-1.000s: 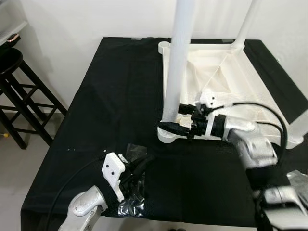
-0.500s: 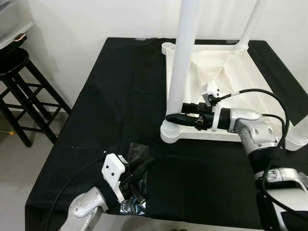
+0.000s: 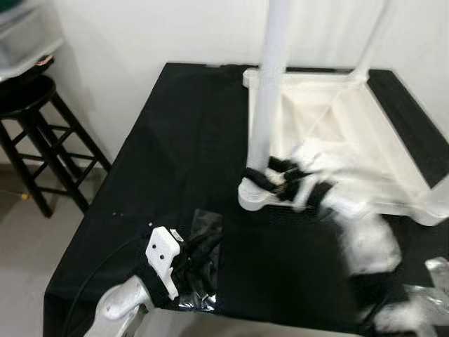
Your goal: Building children table
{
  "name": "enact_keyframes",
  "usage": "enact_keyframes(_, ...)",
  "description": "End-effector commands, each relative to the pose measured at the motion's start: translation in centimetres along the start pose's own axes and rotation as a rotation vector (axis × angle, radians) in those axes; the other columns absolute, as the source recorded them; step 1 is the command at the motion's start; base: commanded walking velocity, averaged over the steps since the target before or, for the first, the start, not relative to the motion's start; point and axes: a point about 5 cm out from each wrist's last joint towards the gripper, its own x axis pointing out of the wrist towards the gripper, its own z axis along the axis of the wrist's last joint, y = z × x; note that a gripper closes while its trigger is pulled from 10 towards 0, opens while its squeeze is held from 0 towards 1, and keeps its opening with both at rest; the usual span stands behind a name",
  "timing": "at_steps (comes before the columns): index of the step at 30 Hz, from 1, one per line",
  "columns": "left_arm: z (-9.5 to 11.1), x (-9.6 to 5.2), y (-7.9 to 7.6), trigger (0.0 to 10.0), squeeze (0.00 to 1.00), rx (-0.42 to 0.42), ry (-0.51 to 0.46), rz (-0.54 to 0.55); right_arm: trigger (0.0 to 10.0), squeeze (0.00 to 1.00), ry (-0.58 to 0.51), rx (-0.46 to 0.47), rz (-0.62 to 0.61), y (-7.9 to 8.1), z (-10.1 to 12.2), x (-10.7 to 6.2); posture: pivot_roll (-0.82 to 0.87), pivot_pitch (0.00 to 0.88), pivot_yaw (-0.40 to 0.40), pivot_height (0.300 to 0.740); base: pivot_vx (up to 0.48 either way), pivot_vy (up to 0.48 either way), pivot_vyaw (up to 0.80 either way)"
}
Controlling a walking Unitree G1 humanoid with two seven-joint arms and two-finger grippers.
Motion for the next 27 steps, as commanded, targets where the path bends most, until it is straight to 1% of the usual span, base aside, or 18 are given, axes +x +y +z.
enact_keyframes(1, -0.2, -0.4, 0.2, 10.0, 0.00, -0.007, 0.016, 0.002, 0.0, 0.00, 0.209, -0.031, -0.045, 0.3, -3.4, -0.8, 0.04, 0.140, 0.023, 0.740, 0.000, 0.000, 0.00)
enact_keyframes(5, -0.3, -0.3, 0.2, 10.0, 0.00, -0.008, 0.021, -0.002, 0.0, 0.00, 0.211, -0.080, -0.126, -1.7, -3.1, -0.1, 0.04, 0.135, 0.010, 0.740, 0.000, 0.000, 0.00)
enact_keyframes(9, -0.2, -0.3, 0.3, 10.0, 0.00, -0.004, 0.018, 0.006, 0.0, 0.00, 0.198, -0.064, -0.181, -2.4, -2.6, 0.3, 0.03, 0.138, 0.010, 0.740, 0.000, 0.000, 0.00)
enact_keyframes(10, -0.2, -0.3, 0.4, 10.0, 0.00, -0.003, 0.017, 0.010, 2.7, 0.00, 0.191, -0.055, -0.191, -2.4, -2.2, 0.5, 0.03, 0.138, 0.010, 0.740, 0.000, 0.000, 0.00)
enact_keyframes(11, -0.2, -0.3, 0.4, 10.0, 0.00, -0.003, 0.016, 0.012, 10.0, 0.00, 0.143, -0.041, -0.182, -2.7, -1.3, 1.0, 0.02, 0.139, 0.010, 0.740, 0.000, 0.000, 0.00)
enact_keyframes(13, -0.2, -0.3, 0.4, 10.0, 0.00, -0.003, 0.016, 0.012, 10.0, 0.00, 0.143, -0.041, -0.182, -2.7, -1.3, 1.0, 0.02, 0.139, 0.010, 0.740, 0.000, 0.000, 0.00)
enact_keyframes(14, -0.2, -0.2, 0.4, 10.0, 0.00, -0.004, 0.016, 0.010, 10.0, 0.00, 0.093, -0.033, -0.197, -2.9, -0.2, 1.3, 0.01, 0.139, 0.011, 0.740, 0.000, 0.000, 0.00)
enact_keyframes(15, -0.2, -0.2, 0.3, 10.0, 0.00, -0.006, 0.016, 0.007, 10.0, 0.67, 0.006, -0.047, -0.143, -2.9, 1.3, 1.6, 0.01, 0.138, 0.011, 0.740, 0.000, 0.000, 0.00)
enact_keyframes(16, -0.2, -0.2, 0.3, 10.0, 0.00, -0.006, 0.016, 0.007, 10.0, 0.67, 0.006, -0.047, -0.143, -2.9, 1.3, 1.6, 0.01, 0.138, 0.011, 0.740, 0.000, 0.000, 0.00)
enact_keyframes(17, -0.3, -0.1, 0.3, 10.0, 0.00, -0.008, 0.016, 0.004, 10.0, 1.00, -0.068, -0.031, -0.089, -2.9, 2.7, 1.8, 0.01, 0.138, 0.010, 0.740, 0.000, 0.000, 0.00)
enact_keyframes(18, -0.3, -0.1, 0.2, 10.0, 0.00, -0.009, 0.016, 0.003, 10.0, 1.00, -0.122, -0.040, -0.008, -3.1, 3.9, 1.9, 0.01, 0.137, 0.009, 0.740, 0.000, 0.000, 0.00)
enact_keyframes(19, -0.3, -0.1, 0.2, 10.0, 0.00, -0.009, 0.016, 0.003, 10.0, 1.00, -0.122, -0.040, -0.008, -3.1, 3.9, 1.9, 0.01, 0.137, 0.009, 0.740, 0.000, 0.000, 0.00)
enact_keyframes(20, -0.3, 0.0, 0.2, 10.0, 0.00, -0.008, 0.015, 0.004, 10.0, 1.00, -0.155, -0.032, 0.131, -3.3, 5.0, 2.1, 0.01, 0.137, 0.009, 0.740, 0.000, 0.000, 0.00)
enact_keyframes(21, -0.3, 0.0, 0.2, 10.0, 0.00, -0.008, 0.015, 0.005, 10.0, 1.00, -0.153, -0.023, 0.185, -3.3, 5.1, 2.1, 0.01, 0.137, 0.009, 0.740, 0.000, 0.000, 0.00)
enact_keyframes(22, -0.3, 0.0, 0.2, 10.0, 0.00, -0.008, 0.014, 0.007, 10.0, 0.00, -0.152, -0.040, 0.249, -3.4, 5.3, 2.1, 0.01, 0.136, 0.006, 0.740, 0.000, 0.000, 0.00)
enact_keyframes(23, -0.3, 0.0, 0.2, 10.0, 0.00, -0.008, 0.014, 0.007, 10.0, 0.00, -0.152, -0.040, 0.249, -3.4, 5.3, 2.1, 0.01, 0.136, 0.006, 0.740, 0.000, 0.000, 0.00)
enact_keyframes(26, -0.3, 0.0, 0.2, 10.0, 0.00, -0.007, 0.014, 0.008, 10.0, 0.00, -0.167, -0.097, 0.433, -3.7, 5.7, 2.1, 0.02, 0.132, 0.005, 0.740, 0.000, 0.000, 0.00)
enact_keyframes(27, -0.3, 0.0, 0.2, 10.0, 0.00, -0.007, 0.014, 0.008, 10.0, 0.00, -0.167, -0.097, 0.433, -3.7, 5.7, 2.1, 0.02, 0.132, 0.005, 0.740, 0.000, 0.000, 0.00)
